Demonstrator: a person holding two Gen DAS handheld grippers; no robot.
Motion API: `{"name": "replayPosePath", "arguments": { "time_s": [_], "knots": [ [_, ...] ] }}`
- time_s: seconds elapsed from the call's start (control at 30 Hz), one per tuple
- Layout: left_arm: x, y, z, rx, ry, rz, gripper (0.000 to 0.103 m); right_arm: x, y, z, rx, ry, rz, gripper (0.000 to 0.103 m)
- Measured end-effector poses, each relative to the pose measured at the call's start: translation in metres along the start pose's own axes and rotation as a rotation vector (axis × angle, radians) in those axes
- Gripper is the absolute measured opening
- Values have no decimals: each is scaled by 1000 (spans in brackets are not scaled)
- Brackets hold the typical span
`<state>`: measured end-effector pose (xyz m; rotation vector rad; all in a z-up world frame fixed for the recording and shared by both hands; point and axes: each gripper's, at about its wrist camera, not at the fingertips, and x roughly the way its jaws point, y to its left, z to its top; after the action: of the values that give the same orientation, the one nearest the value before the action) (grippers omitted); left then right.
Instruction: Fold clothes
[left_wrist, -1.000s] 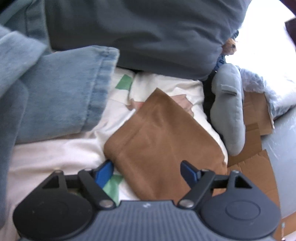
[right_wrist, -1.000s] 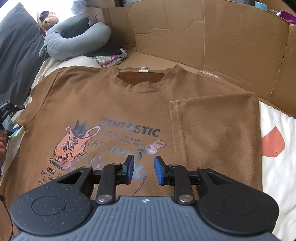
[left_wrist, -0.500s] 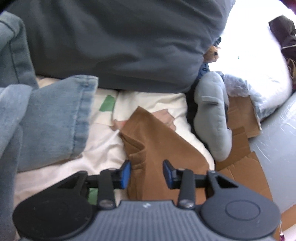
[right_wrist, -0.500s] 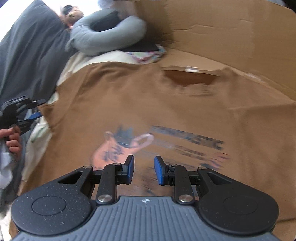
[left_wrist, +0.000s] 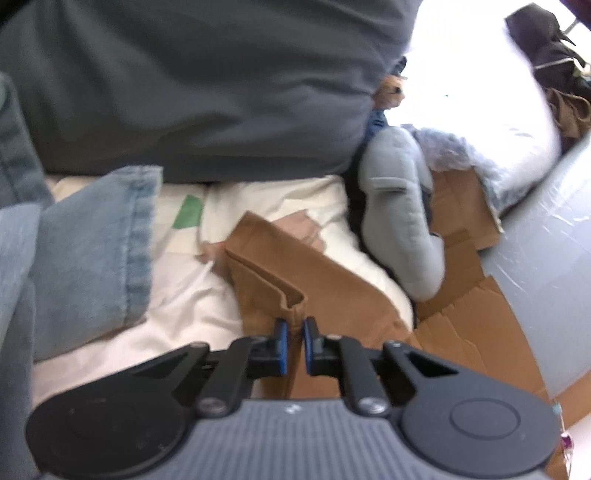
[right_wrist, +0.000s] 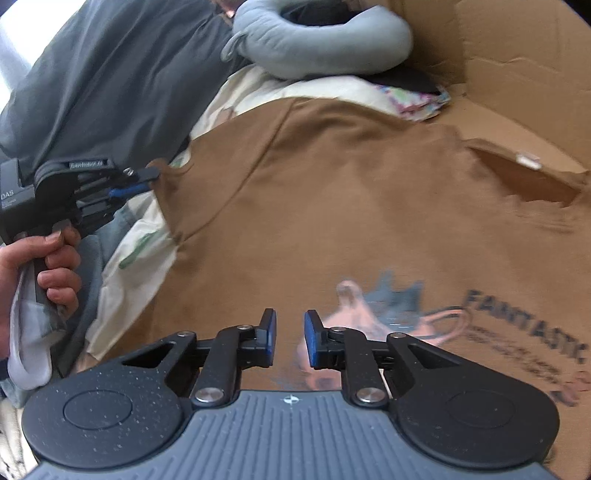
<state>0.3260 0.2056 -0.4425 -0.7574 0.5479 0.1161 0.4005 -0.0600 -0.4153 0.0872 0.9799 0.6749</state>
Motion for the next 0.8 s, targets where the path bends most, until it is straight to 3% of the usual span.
{"name": "replayPosePath", "arguments": {
  "time_s": [0.33,0.47,0.8],
  "knots": [
    [6,-11,15,35,65,-24,7,51,43,16,111,20,90,15],
    [6,-13,17,58,88,-45,7,67,50,23,166,19,110,8],
    [-4,-18,11,65,102,-113,7,89,54,29,255,34,136,8]
  ]
}}
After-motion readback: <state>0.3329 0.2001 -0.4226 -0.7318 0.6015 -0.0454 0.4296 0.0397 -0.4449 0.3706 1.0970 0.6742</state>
